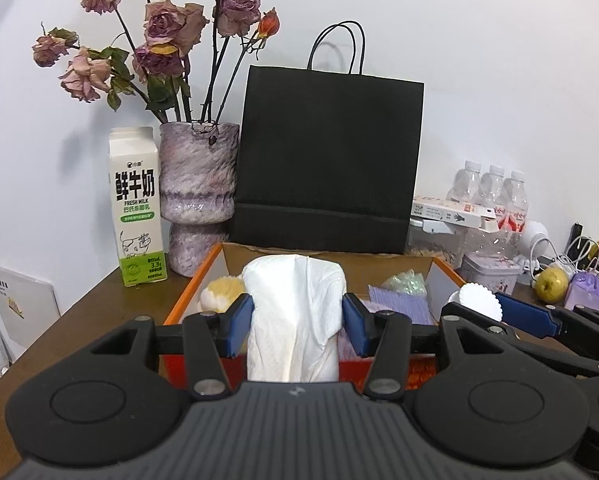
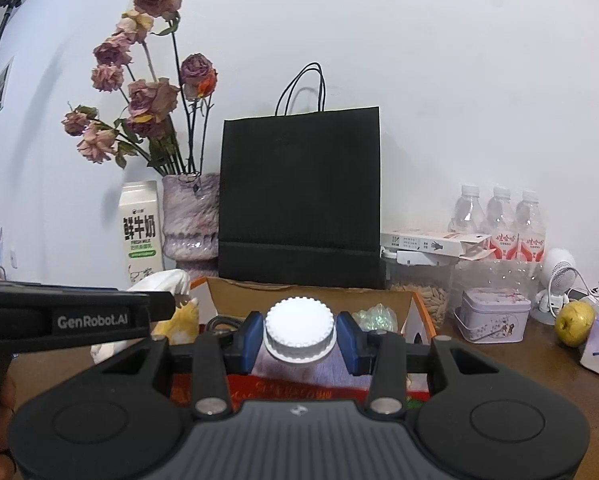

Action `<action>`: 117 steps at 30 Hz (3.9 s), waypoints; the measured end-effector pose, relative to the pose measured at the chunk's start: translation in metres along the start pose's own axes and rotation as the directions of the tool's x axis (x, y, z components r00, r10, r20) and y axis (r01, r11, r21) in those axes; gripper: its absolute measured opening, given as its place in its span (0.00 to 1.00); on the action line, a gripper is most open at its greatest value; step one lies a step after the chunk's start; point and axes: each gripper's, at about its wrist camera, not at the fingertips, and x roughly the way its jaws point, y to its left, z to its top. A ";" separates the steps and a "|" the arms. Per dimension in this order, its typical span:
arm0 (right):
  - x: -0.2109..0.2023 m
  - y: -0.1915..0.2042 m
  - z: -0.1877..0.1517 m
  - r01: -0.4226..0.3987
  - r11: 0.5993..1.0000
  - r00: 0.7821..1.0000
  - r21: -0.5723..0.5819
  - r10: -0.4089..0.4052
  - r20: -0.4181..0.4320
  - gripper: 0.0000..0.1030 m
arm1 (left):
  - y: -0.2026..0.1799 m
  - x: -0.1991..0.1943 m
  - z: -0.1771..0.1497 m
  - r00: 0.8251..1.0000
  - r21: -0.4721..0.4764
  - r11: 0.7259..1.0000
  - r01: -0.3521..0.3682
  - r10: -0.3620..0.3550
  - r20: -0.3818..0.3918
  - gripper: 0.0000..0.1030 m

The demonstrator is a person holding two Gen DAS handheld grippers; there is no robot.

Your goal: Organize objects

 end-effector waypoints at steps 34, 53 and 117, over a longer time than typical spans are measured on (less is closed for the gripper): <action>0.111 -0.031 0.011 0.075 0.997 0.993 0.002 -0.075 -0.090 0.64 | 0.001 0.108 0.032 1.000 0.043 0.999 -0.001 0.000 0.018 1.00; 0.087 -0.041 0.015 0.105 0.993 0.986 0.048 -0.098 -0.132 1.00 | 0.018 0.082 0.031 0.997 0.014 1.000 -0.026 0.026 -0.069 1.00; -0.188 0.013 -0.003 0.030 0.999 0.979 0.037 -0.022 -0.203 1.00 | 0.029 -0.194 -0.042 0.987 0.075 0.997 0.030 -0.017 -0.158 1.00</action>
